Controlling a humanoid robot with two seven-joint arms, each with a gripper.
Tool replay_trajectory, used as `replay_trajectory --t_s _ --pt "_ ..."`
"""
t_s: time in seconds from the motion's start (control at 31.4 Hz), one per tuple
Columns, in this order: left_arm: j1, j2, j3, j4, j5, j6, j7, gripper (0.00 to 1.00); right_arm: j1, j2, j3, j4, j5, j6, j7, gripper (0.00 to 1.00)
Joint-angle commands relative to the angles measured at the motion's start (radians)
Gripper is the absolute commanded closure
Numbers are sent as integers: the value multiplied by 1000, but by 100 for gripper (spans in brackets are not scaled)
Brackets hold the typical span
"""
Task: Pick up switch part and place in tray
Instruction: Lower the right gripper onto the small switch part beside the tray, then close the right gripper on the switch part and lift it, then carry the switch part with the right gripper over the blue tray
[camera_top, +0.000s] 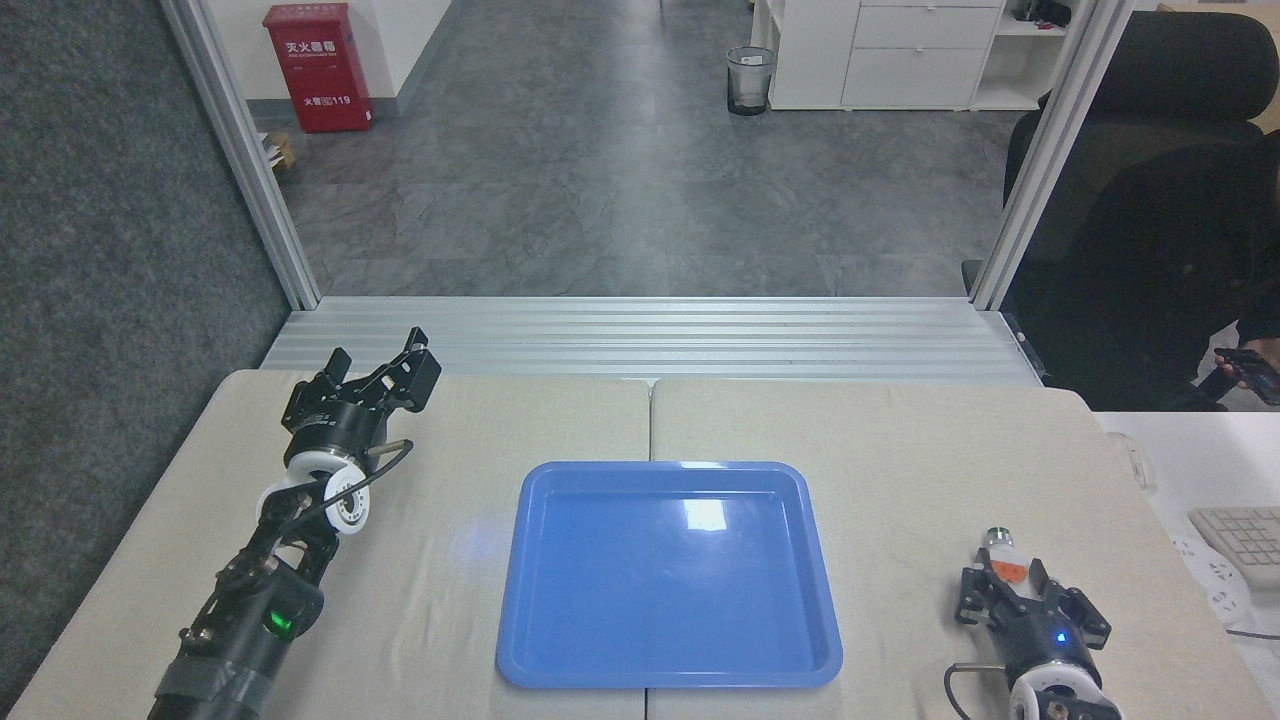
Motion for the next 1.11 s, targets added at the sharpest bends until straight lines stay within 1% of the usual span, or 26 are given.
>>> replay_trajectory --t_s 0.0,0.13,0.25,0.29,0.32,0.38,0.41,0.48,0.51,0.54,0.57,0.64,0.73,0.76,0.83,0.99,1.08 --pt "0 1 -1 0 0 -1 1 0 -10 25 -5 -29 -3 21 -10 100" --pt "0 -1 -1 0 0 0 1 0 -78 26 -16 -129 -3 58 -2 100" --pt "0 1 -1 0 0 0 1 0 -139 33 4 -267 10 66 30 100" --pt "0 -1 -1 0 0 0 1 0 -150 48 24 -308 11 66 41 100" --pt "0 1 -1 0 0 0 1 0 -161 75 53 -343 13 66 48 100" --pt "0 -1 1 0 0 -1 -1 0 -182 140 148 -422 27 66 73 100" --pt "0 -1 -1 0 0 0 1 0 -181 160 197 -452 42 66 84 100" --pt "0 -1 -1 0 0 -1 1 0 -175 197 309 -501 111 69 105 100" --pt "0 1 1 0 0 -1 1 0 -169 220 346 -514 137 75 110 100" --pt "0 1 1 0 0 -1 1 0 -155 255 389 -522 166 88 113 100" --pt "0 1 1 0 0 0 -1 0 -135 298 429 -525 187 102 113 100" --pt "0 1 -1 0 0 -1 1 0 -100 359 502 -523 226 115 116 100" --pt "0 -1 -1 0 0 0 1 0 -55 385 595 -514 286 130 148 100" --pt "0 1 -1 0 0 -1 1 0 -41 385 615 -505 292 132 162 100" --pt "0 -1 -1 0 0 0 1 0 -18 382 636 -451 295 130 197 100" --pt "0 -1 -1 0 0 0 1 0 -14 372 626 -287 286 133 217 100" --pt "0 1 -1 0 0 0 1 0 -10 367 621 -218 287 142 233 100"
